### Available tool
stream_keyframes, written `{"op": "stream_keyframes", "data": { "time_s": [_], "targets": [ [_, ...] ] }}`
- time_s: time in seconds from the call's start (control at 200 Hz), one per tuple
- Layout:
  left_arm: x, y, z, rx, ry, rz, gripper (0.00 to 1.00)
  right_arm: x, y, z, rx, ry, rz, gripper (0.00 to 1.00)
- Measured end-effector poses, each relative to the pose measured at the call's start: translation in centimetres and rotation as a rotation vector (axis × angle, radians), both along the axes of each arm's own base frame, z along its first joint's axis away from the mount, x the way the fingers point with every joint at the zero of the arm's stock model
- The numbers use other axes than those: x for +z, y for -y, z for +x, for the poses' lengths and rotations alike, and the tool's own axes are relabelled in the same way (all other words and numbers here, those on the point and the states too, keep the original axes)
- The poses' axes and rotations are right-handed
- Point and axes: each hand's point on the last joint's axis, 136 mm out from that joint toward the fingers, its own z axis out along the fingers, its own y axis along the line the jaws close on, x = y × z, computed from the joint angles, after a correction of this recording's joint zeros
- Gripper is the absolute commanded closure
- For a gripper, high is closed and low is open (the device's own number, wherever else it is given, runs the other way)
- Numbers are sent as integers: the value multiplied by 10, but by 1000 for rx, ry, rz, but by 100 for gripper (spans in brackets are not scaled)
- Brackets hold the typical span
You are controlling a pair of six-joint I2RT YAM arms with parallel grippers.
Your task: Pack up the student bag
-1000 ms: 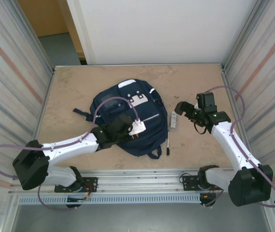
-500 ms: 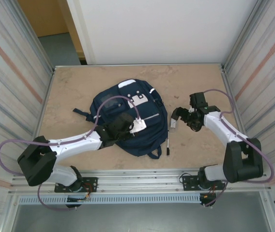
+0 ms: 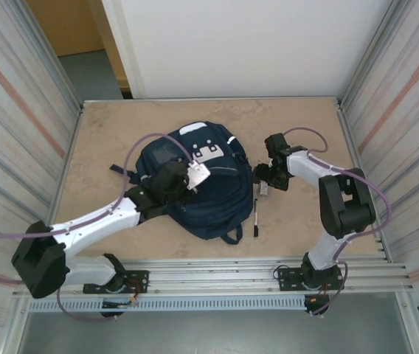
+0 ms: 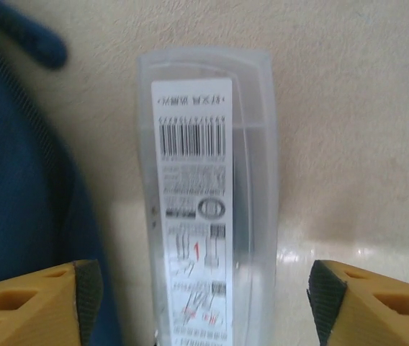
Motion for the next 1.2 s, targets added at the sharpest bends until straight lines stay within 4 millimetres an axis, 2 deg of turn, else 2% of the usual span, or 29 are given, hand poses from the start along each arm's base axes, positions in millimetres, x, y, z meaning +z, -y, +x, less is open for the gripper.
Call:
{"op": "stream_keyframes", "data": {
  "time_s": [0.11,0.205,0.466,0.742,0.867,1.007,1.133,1.198],
  "targets": [
    [6,-15,-1,38,-23,-66,100,-15,2,-2,3,-40,-30,30],
    [8,-21,-4,56,-39,-102,100,-13,0,0,13,-32,-54,34],
    [3,-16,-15,34,-113,-146,100,-17,6,-2,16,-28,-123,48],
    [2,-13,-17,27,-137,-172,100,-13,7,-7,10,-23,-103,49],
    [2,-13,-16,35,-147,-186,100,1,7,-11,10,-3,-91,48],
    [1,-19,-12,76,-205,-231,100,31,2,-14,22,60,-68,49],
    [7,-18,-10,97,-242,-274,100,61,-20,-30,92,117,-43,48],
    [8,-16,-11,97,-261,-291,100,77,-40,-47,164,132,-20,47]
  ]
}}
